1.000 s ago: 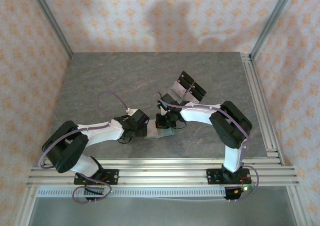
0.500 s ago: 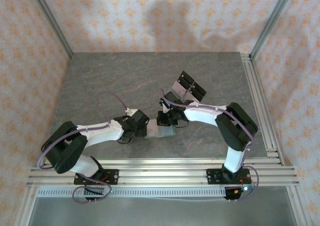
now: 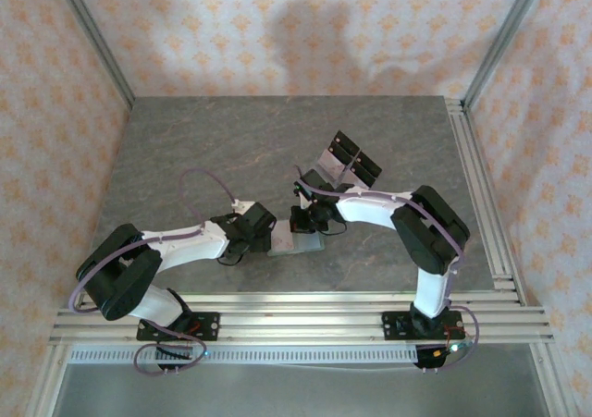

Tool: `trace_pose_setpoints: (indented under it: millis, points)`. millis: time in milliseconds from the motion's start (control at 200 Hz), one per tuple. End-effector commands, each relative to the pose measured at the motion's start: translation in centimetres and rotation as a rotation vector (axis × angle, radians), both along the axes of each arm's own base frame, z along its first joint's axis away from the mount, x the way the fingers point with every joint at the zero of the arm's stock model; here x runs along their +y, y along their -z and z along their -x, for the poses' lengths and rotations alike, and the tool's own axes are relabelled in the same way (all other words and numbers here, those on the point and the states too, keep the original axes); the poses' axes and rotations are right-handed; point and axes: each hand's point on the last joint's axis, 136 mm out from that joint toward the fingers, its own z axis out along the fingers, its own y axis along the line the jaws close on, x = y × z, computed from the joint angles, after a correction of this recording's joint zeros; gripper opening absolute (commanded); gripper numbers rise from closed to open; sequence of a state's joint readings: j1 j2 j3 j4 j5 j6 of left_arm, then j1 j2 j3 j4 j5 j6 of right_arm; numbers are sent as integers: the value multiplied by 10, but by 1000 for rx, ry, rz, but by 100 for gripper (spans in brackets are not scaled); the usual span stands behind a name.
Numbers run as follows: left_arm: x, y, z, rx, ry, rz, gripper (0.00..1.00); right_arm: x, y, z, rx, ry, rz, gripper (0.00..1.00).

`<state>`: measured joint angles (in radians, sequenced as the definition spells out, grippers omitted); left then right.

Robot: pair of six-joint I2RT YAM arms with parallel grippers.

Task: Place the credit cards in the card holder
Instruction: Insert the credit card into the card slot.

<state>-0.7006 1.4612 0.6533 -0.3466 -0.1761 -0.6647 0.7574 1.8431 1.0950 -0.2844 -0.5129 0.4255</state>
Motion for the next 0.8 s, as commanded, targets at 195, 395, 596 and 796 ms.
trace_pose_setpoints:
  millis: [195, 395, 596, 796]
  points:
    - [16, 6, 6, 12, -24, -75, 89, 10, 1, -4, 5, -25, -1, 0]
    - [15, 7, 6, 14, -21, -72, 89, 22, -2, 0, 18, -56, -23, 0]
    - [16, 5, 5, 10, -23, -74, 88, 22, -27, -3, -28, -48, -52, 0]
    - [24, -9, 4, -29, -55, -88, 91, -6, -51, -18, -122, 0, 6, 18]
